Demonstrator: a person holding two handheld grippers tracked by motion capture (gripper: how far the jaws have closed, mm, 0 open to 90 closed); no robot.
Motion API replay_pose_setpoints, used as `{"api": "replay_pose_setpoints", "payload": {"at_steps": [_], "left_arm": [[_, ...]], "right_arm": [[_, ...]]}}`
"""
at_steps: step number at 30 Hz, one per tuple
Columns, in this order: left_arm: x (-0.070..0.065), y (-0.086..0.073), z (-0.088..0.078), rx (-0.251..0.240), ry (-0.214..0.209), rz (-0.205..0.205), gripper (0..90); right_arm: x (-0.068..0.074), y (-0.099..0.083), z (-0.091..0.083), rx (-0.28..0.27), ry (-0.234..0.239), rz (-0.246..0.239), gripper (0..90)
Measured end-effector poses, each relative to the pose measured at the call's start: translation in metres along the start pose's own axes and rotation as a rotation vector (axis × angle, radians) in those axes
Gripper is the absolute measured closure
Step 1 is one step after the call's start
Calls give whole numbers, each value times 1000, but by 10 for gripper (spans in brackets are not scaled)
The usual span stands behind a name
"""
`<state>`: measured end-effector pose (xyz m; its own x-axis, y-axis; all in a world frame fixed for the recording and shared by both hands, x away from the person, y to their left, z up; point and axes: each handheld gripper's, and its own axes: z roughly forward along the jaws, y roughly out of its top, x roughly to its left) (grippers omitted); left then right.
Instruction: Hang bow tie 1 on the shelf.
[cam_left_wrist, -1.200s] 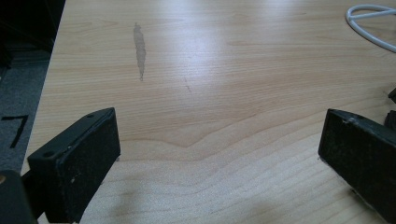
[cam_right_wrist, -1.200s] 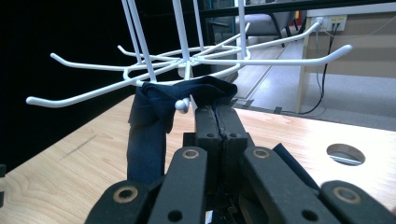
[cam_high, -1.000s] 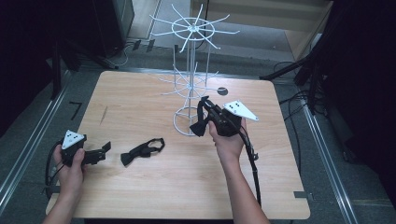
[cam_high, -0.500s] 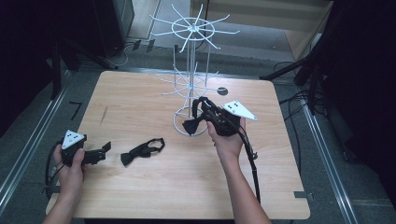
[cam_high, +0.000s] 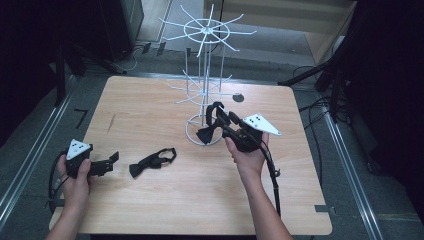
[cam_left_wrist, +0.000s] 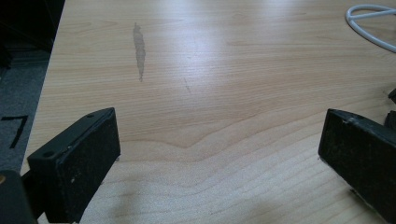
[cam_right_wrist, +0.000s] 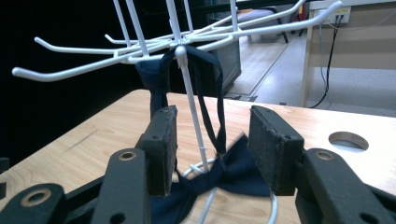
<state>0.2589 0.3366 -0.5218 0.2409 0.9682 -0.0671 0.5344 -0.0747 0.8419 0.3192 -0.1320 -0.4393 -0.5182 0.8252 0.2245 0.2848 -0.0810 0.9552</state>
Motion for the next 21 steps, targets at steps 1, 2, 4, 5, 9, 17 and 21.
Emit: {"api": "replay_pose_setpoints", "payload": {"at_steps": [1, 2, 4, 5, 9, 17, 21], "left_arm": [[0, 0, 0, -1, 0, -1, 0], [0, 0, 0, -1, 2, -1, 0], [0, 0, 0, -1, 2, 0, 0], [0, 0, 0, -1, 2, -1, 0], [0, 0, 0, -2, 0, -5, 0], [0, 0, 0, -5, 1, -2, 0], [0, 0, 0, -2, -1, -6, 0]], "right_arm": [[0, -1, -1, 3, 1, -1, 529], [0, -1, -2, 2, 0, -4, 525], [0, -3, -3, 15, -2, -11, 513], [1, -4, -4, 18, 0, -14, 505], [3, -8, -9, 33, 0, -34, 469], [4, -20, -20, 31, 0, -64, 452], [7, -21, -22, 29, 19, -52, 453]]}}
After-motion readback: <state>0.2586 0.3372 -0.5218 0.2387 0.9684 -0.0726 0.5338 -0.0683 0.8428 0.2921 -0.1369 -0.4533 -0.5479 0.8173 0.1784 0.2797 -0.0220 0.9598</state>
